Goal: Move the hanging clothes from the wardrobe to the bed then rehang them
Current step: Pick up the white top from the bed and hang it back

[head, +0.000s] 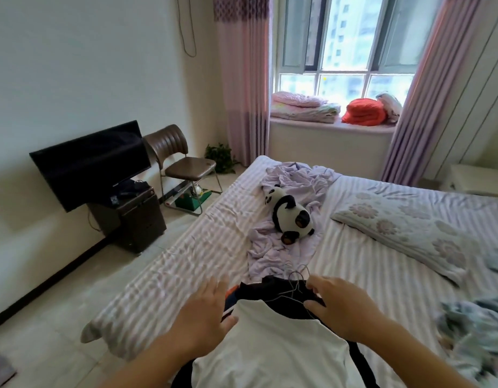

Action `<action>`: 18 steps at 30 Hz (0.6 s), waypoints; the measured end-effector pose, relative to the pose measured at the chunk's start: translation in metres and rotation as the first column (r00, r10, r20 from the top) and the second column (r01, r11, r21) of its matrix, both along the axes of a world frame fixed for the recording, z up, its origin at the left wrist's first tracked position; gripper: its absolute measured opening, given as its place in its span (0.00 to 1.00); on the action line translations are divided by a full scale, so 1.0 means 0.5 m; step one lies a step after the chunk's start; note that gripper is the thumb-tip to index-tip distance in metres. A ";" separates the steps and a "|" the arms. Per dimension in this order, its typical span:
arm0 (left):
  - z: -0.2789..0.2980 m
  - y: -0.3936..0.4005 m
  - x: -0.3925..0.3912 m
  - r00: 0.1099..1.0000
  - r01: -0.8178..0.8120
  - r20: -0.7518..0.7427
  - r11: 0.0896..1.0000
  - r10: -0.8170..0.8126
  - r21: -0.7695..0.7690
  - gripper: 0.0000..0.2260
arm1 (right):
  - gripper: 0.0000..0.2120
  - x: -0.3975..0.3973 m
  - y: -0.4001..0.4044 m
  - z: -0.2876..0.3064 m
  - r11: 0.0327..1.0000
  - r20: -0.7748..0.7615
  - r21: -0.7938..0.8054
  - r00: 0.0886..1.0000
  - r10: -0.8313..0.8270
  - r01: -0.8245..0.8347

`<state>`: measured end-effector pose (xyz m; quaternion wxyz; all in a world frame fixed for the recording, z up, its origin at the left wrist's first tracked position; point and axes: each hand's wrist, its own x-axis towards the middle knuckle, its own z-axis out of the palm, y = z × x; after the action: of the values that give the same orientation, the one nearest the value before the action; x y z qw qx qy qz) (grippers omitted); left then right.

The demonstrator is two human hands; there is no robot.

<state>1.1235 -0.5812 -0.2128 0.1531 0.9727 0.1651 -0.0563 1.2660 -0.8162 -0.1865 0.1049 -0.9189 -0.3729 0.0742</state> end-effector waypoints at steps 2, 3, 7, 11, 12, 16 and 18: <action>-0.046 0.023 0.046 0.996 0.070 -0.049 0.998 -0.070 -0.011 0.36 | 0.15 0.014 -0.005 -0.038 0.996 -0.027 -0.007 0.996 -0.086 0.086; -0.066 0.033 0.071 0.993 0.101 -0.062 0.995 -0.102 -0.019 0.35 | 0.17 0.021 -0.008 -0.058 0.991 -0.043 -0.010 0.990 -0.131 0.131; -0.153 0.060 0.167 0.974 0.204 -0.098 0.979 -0.203 0.003 0.36 | 0.23 0.042 -0.015 -0.145 0.965 -0.090 -0.052 0.961 -0.260 0.256; -0.253 0.070 0.235 0.944 0.249 -0.228 0.968 -0.239 0.016 0.38 | 0.31 0.056 -0.015 -0.247 0.935 -0.173 -0.143 0.922 -0.346 0.324; -0.282 0.073 0.249 0.930 0.254 -0.274 0.967 -0.244 0.001 0.39 | 0.32 0.059 -0.015 -0.277 0.931 -0.199 -0.170 0.914 -0.355 0.324; -0.392 0.091 0.296 0.899 0.198 -0.387 0.979 -0.203 -0.054 0.43 | 0.35 0.085 -0.015 -0.416 0.891 -0.158 -0.319 0.909 -0.387 0.324; -0.441 0.094 0.315 0.894 0.170 -0.409 0.983 -0.182 -0.064 0.43 | 0.38 0.101 -0.012 -0.482 0.846 -0.087 -0.416 0.912 -0.402 0.333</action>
<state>1.2809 -0.5341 -0.4333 0.1220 0.9476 0.1043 -0.2763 1.3168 -0.8221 -0.4274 -0.0375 -0.9656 -0.1566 0.2041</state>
